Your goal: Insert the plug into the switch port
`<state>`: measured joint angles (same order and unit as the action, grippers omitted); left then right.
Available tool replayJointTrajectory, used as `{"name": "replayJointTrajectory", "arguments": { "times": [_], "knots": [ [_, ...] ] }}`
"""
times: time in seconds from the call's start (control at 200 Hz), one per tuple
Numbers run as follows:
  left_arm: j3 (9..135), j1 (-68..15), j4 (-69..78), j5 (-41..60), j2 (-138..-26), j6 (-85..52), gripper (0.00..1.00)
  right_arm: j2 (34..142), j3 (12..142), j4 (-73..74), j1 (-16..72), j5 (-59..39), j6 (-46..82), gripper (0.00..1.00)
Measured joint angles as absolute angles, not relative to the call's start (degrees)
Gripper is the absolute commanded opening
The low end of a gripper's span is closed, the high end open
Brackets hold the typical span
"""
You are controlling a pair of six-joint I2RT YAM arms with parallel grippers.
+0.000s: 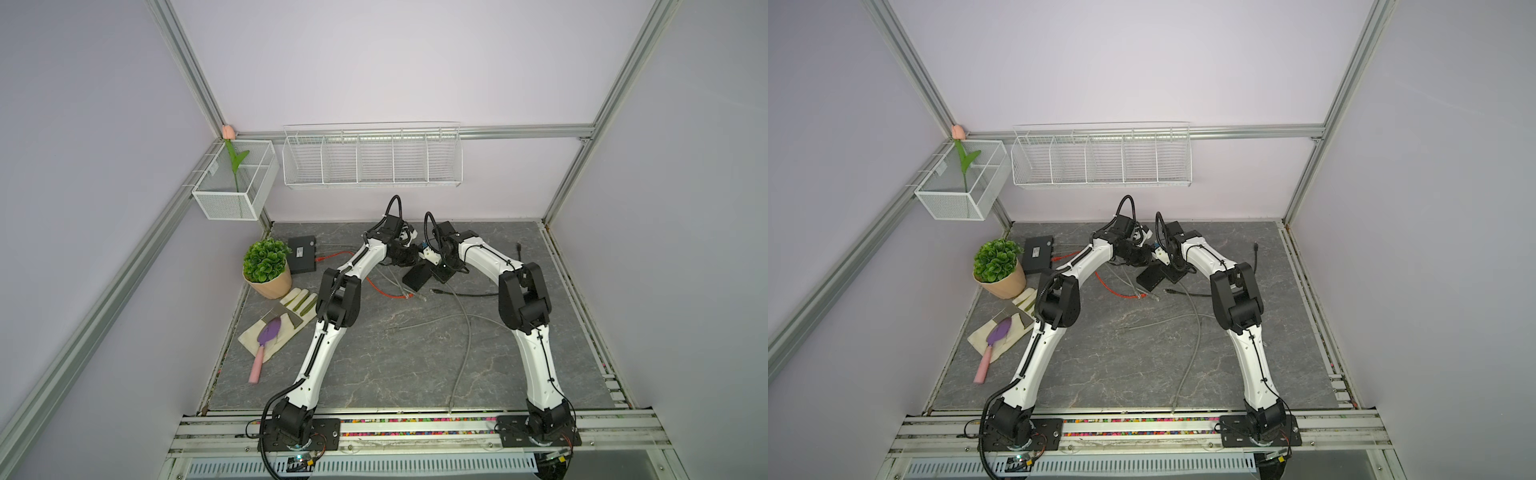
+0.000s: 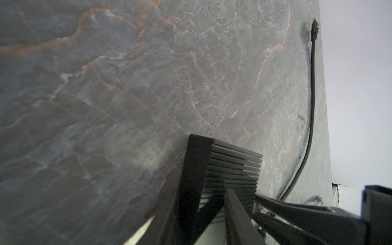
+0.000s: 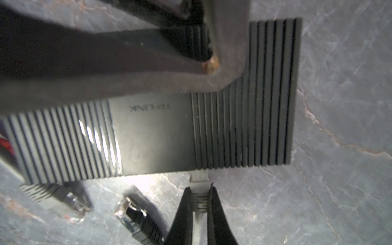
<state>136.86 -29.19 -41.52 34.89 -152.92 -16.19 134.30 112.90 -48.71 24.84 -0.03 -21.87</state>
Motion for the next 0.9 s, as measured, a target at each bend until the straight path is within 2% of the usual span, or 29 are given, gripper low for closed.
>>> {"name": "replayJointTrajectory", "arguments": {
  "times": [0.45,0.9],
  "knots": [
    [137.10,-28.95,-41.39,33.93,-153.01,-14.57,0.37,138.32,119.72,-52.05,24.25,-0.89,-20.86,0.07],
    [137.47,-28.95,-41.50,34.06,-153.23,-14.48,0.37,138.67,120.42,-52.62,24.25,-0.91,-20.73,0.07]
  ]
}}
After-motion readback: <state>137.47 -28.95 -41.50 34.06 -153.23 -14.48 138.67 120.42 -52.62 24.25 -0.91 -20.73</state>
